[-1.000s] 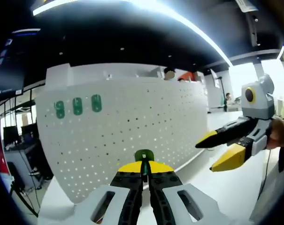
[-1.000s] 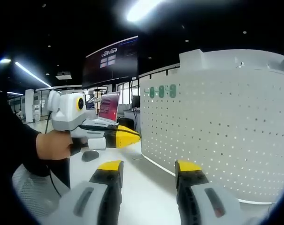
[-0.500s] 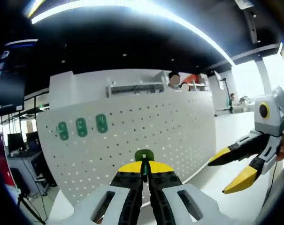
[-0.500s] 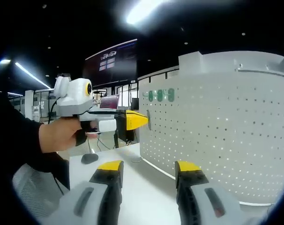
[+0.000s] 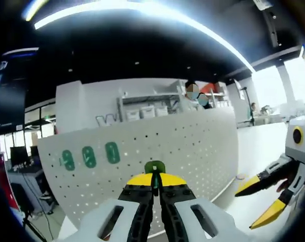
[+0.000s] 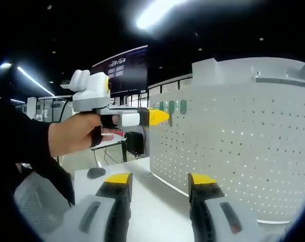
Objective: Insert the hook assembly into the mounting plate slot until the hook locks in place.
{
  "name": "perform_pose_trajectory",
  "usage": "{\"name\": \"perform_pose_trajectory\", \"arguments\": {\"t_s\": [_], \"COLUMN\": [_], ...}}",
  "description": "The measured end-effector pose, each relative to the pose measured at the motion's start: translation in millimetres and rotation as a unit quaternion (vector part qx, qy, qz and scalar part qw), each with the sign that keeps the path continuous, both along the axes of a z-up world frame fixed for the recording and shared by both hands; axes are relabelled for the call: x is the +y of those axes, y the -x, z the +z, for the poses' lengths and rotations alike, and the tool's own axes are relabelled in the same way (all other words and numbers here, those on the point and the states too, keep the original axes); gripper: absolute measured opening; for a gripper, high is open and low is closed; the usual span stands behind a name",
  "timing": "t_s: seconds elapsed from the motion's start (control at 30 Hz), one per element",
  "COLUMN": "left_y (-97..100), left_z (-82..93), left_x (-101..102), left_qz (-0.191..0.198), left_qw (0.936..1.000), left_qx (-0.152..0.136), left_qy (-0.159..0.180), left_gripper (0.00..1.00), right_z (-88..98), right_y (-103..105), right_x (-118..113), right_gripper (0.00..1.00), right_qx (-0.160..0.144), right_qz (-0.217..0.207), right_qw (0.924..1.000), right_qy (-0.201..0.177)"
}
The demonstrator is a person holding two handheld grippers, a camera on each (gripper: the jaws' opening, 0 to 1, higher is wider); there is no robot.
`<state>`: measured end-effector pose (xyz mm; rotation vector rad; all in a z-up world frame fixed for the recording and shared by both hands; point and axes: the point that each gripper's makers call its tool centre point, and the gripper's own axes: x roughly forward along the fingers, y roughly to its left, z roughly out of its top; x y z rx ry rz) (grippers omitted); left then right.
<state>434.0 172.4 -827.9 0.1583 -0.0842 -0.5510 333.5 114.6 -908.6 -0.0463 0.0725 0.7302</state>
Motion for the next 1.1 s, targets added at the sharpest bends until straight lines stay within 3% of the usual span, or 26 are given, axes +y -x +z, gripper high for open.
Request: {"name": "perform_pose_trajectory", "arguments": {"t_s": [0.53,0.87,1.1], "left_y": [-40.2,-60.9,-62.4], "left_z": [37.0,31.7,31.8], "left_x": [-8,-10,-12], "left_qz": [0.026,0.037,0.045], "left_qw": [0.9995,0.9991,0.9989], "left_qx": [-0.007,0.008,0.002], "left_qy": [0.018,0.022,0.014], "left_gripper": [0.03,0.03,0.03], "right_z": [-1.7,-1.7,-3.1], "right_y": [1,2,2], "right_x": [4,6,6], "right_gripper": [0.42,0.41,0.41], "right_qx": [0.005,0.008,0.012], "right_qz": [0.008,0.011,0.012], "right_qw": [1.0,0.9999,0.9999], "right_qy": [0.004,0.002,0.002]}}
